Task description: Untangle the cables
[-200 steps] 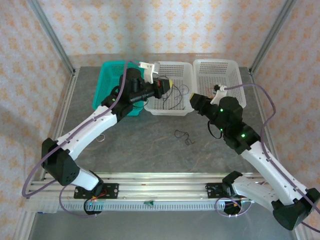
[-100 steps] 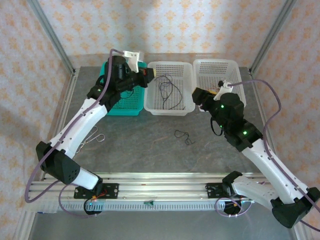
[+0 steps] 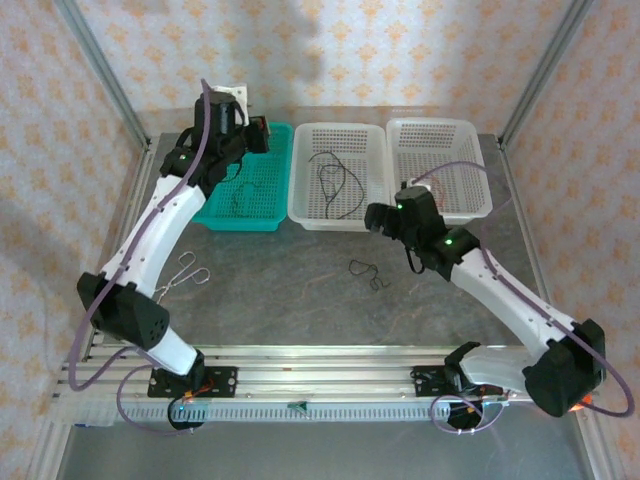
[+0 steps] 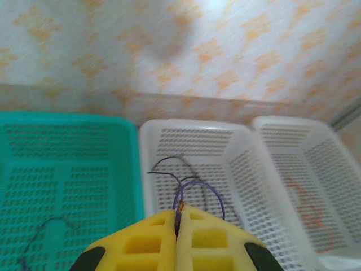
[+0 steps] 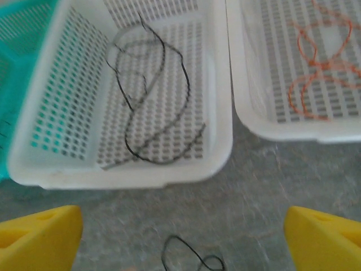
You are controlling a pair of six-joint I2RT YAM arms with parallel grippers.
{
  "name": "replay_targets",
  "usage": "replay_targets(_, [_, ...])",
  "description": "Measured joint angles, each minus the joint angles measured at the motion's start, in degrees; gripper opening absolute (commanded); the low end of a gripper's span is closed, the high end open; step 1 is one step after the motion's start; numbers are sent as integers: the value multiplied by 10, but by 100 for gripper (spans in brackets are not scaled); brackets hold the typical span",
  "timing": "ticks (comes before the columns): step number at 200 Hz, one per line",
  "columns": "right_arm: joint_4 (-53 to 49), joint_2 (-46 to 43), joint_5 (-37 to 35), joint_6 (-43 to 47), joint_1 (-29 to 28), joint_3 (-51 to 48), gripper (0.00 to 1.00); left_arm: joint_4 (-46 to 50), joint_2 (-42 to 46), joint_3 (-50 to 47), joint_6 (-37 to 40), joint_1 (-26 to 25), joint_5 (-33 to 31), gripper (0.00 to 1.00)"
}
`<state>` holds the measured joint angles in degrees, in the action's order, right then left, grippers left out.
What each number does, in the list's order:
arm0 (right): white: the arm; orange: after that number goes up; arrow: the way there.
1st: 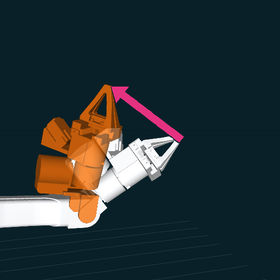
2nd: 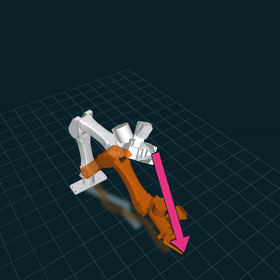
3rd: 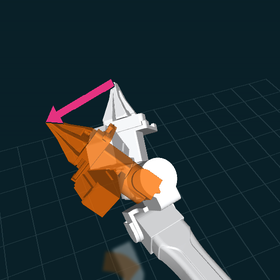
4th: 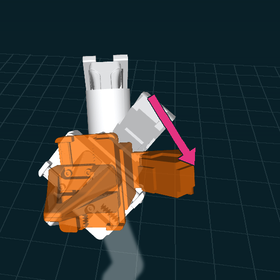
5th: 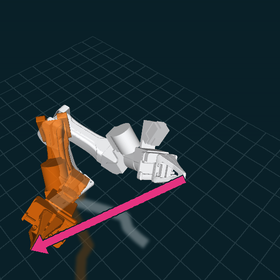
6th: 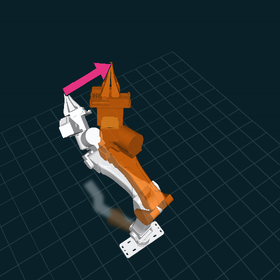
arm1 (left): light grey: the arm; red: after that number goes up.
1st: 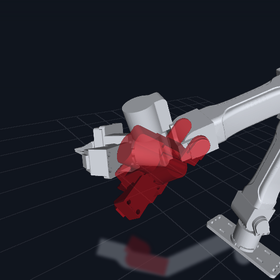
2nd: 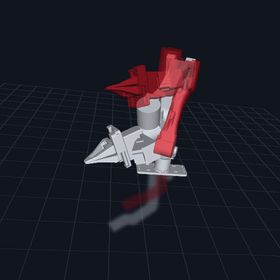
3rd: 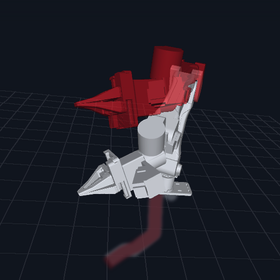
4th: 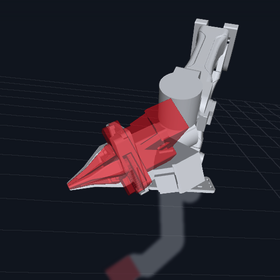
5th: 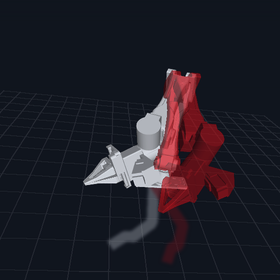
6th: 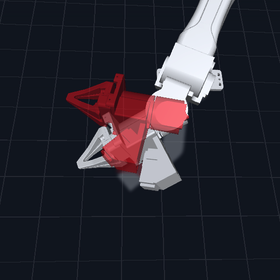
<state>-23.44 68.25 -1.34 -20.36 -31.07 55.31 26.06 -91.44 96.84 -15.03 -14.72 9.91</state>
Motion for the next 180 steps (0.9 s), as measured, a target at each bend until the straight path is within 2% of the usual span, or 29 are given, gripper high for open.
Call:
replay_targets(32, [-2, 27, 27, -10, 0, -32, 95, 23, -43, 0, 1, 25, -34, 0])
replay_targets(51, [-3, 28, 33, -17, 0, -47, 100, 29, -62, 0, 1, 42, -45, 0])
replay_targets(89, [8, 29, 29, -36, 0, -64, 100, 31, -100, 12, 0, 70, -50, 0])
replay_targets(180, [35, 11, 9, -40, 0, -91, 100, 31, -198, 26, -1, 72, -77, 0])
